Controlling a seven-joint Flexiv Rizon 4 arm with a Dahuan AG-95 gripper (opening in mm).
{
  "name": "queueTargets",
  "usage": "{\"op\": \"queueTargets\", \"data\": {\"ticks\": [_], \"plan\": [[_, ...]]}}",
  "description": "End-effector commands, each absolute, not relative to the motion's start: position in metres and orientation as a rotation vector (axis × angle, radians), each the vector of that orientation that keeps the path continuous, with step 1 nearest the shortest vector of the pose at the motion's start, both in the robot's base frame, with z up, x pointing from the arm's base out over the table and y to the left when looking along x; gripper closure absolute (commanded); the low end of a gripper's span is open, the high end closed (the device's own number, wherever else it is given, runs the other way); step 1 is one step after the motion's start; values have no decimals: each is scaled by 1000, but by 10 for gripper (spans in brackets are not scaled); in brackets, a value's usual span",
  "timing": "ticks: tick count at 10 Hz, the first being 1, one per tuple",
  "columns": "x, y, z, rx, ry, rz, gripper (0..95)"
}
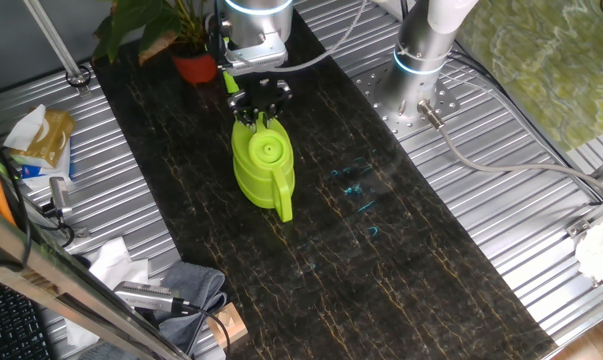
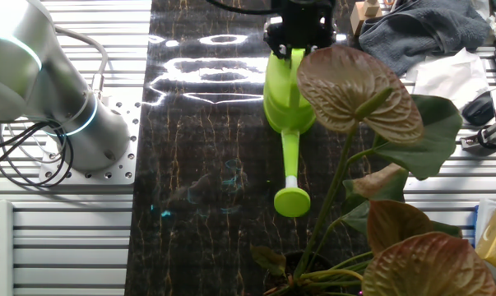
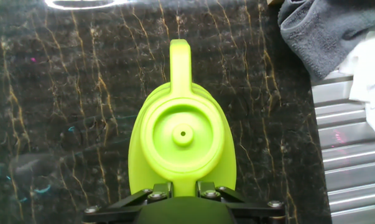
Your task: Water the plant
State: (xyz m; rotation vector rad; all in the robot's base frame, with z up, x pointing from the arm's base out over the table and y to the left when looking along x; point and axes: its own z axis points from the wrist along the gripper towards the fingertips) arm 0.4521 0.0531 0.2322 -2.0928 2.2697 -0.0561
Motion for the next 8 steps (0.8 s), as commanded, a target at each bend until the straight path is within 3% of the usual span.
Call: {"op": "queueTargets", "data": {"ticks": [1, 8], "plan": [[455, 50, 231, -2107, 2250, -49, 950], [469, 25, 235, -2148, 2188, -28, 950]]}}
